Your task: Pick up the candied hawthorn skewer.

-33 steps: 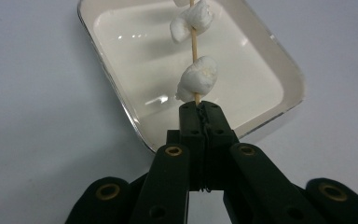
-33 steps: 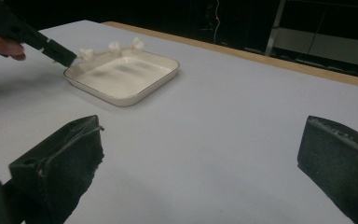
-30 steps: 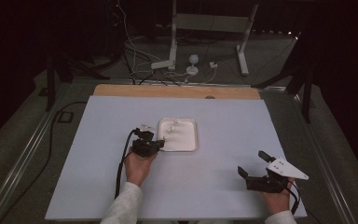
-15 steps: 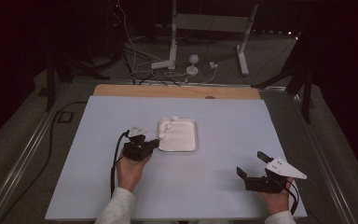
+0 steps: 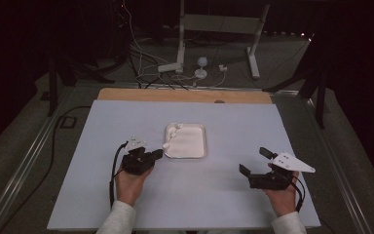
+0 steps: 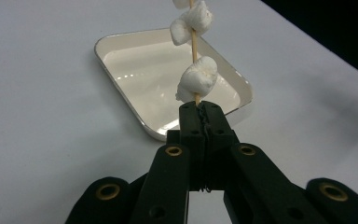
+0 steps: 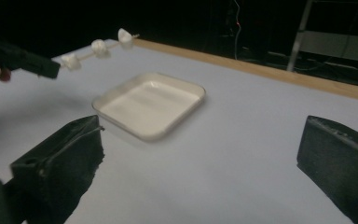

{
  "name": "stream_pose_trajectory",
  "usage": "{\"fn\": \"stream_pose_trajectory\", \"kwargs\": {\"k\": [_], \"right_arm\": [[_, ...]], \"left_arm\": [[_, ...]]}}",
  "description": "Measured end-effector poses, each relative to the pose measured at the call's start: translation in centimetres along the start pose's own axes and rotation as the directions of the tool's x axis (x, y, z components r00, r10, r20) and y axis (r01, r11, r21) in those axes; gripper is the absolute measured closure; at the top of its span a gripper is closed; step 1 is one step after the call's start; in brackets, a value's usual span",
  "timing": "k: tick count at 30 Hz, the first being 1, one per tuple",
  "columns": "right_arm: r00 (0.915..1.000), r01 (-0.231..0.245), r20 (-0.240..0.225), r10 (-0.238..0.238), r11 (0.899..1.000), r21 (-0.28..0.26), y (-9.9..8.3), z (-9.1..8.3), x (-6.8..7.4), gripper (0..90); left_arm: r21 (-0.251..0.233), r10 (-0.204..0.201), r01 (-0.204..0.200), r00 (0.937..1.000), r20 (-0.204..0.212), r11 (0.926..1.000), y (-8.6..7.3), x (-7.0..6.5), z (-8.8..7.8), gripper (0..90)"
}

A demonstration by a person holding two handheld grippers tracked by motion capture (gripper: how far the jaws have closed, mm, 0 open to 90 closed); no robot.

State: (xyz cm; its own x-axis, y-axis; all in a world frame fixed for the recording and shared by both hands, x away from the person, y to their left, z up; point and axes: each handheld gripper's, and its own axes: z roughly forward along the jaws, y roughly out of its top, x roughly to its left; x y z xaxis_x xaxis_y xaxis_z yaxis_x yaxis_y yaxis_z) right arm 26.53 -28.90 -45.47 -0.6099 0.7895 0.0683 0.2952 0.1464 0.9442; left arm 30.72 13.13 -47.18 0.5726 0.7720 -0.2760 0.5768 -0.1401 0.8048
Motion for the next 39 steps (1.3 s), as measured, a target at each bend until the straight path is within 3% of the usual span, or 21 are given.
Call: {"fn": "stream_pose_trajectory", "kwargs": {"k": [1, 8, 12, 15, 19, 24, 32, 39], "right_arm": [[0.9995, -0.016, -0.029, 0.016, 1.000, -0.012, 0.7, 0.5, 0.0, 0.7], [0.9965, -0.022, -0.081, 0.020, 1.000, -0.014, 3.5, 2.2, 0.3, 0.6], [0.9958, -0.035, -0.084, 0.035, 0.999, 0.005, 5.3, 3.4, 0.4, 0.7], [0.9981, -0.020, -0.058, 0.021, 0.999, 0.026, 6.3, 4.5, 0.7, 0.7], [0.9963, -0.016, -0.083, 0.020, 0.999, 0.048, 7.4, 5.9, 1.4, 0.7], [0.9939, -0.022, -0.106, 0.029, 0.998, 0.064, 8.4, 7.7, 1.9, 0.7], [0.9846, -0.074, -0.152, 0.087, 0.993, 0.091, 9.5, 10.3, 2.3, 0.7], [0.9689, -0.125, -0.190, 0.158, 0.977, 0.174, 9.6, 12.5, 2.8, 3.0]], "left_arm": [[-0.005, 0.000, 0.000, 1.0000, 0.002, 1.0000, 0.0, 0.0, -0.1, 90.0], [-0.025, 0.020, -0.020, 0.9995, 0.025, 0.9995, 0.1, -0.4, -0.5, 90.0], [-0.025, 0.034, -0.033, 0.9987, 0.038, 0.9991, 0.1, -0.6, -0.5, 90.0], [-0.032, 0.039, -0.038, 0.9982, 0.045, 0.9988, 0.1, -0.7, -0.6, 90.0], [-0.023, 0.036, -0.035, 0.9990, 0.028, 0.9991, 0.1, -0.7, -0.5, 90.0], [-0.031, 0.050, -0.049, 0.9981, 0.037, 0.9983, 0.1, -0.6, -0.4, 90.0], [-0.057, 0.057, -0.055, 0.9973, 0.046, 0.9969, 0.2, -0.8, -0.6, 90.0], [-0.074, 0.070, -0.066, 0.9963, 0.050, 0.9951, 0.2, -1.0, -0.7, 90.0]]}}
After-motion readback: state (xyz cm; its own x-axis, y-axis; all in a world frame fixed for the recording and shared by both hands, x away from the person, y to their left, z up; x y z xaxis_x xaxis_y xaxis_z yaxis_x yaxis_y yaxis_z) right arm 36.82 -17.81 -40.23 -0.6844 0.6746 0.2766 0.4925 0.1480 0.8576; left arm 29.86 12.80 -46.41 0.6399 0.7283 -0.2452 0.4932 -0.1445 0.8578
